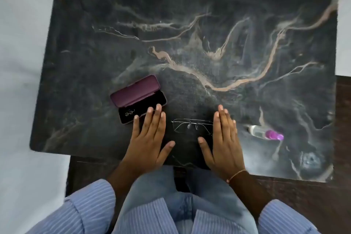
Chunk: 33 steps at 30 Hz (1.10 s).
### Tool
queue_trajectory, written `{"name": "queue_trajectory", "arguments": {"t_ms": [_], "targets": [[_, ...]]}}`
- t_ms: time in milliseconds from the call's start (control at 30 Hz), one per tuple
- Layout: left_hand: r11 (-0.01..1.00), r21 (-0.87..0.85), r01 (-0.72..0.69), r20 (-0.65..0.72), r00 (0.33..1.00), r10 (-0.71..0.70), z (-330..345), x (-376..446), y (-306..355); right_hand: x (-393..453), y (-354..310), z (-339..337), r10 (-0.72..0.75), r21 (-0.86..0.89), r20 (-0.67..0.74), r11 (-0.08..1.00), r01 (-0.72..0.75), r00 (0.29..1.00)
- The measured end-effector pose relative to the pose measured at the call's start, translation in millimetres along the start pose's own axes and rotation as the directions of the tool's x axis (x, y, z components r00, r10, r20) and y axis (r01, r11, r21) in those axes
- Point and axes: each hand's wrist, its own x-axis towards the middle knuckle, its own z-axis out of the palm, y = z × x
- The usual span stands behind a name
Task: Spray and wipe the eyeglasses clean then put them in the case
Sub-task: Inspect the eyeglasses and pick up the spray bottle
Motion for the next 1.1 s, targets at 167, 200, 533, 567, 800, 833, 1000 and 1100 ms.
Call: {"name": "queue_trajectory", "arguments": {"t_ms": [167,200,533,567,800,833,1000,1100], "targets": [[0.993,-0.076,-0.094,-0.106,0.991,0.086,16,-7,2,4,11,14,-0.022,0.038,-0.046,0.999,0.024,0.999],[0.986,-0.107,-0.127,-0.117,0.987,0.114,16,-5,2,4,12,16,-0.028,0.041,-0.045,0.999,0.03,0.999],[0.961,-0.166,-0.221,-0.324,0.933,0.158,26,-16,0,-2,29,30,-0.121,0.148,-0.218,0.977,0.156,0.968],[0.965,-0.129,-0.226,-0.354,0.92,0.168,27,-16,1,-3,31,30,-0.12,0.152,-0.247,0.975,0.16,0.961],[0.956,-0.038,-0.291,-0.4,0.881,0.252,20,-16,-1,-2,30,31,-0.136,0.154,-0.326,0.969,0.195,0.935],[0.957,-0.066,-0.283,-0.407,0.883,0.233,20,-17,-1,-3,29,30,-0.137,0.144,-0.342,0.97,0.196,0.93],[0.929,-0.311,-0.203,-0.487,0.873,0.028,19,-16,-3,-1,27,32,-0.096,0.094,-0.428,0.984,0.15,0.899],[0.952,-0.28,-0.121,-0.42,0.907,-0.008,24,-10,-2,1,27,35,-0.076,0.063,-0.454,0.991,0.117,0.888]]}}
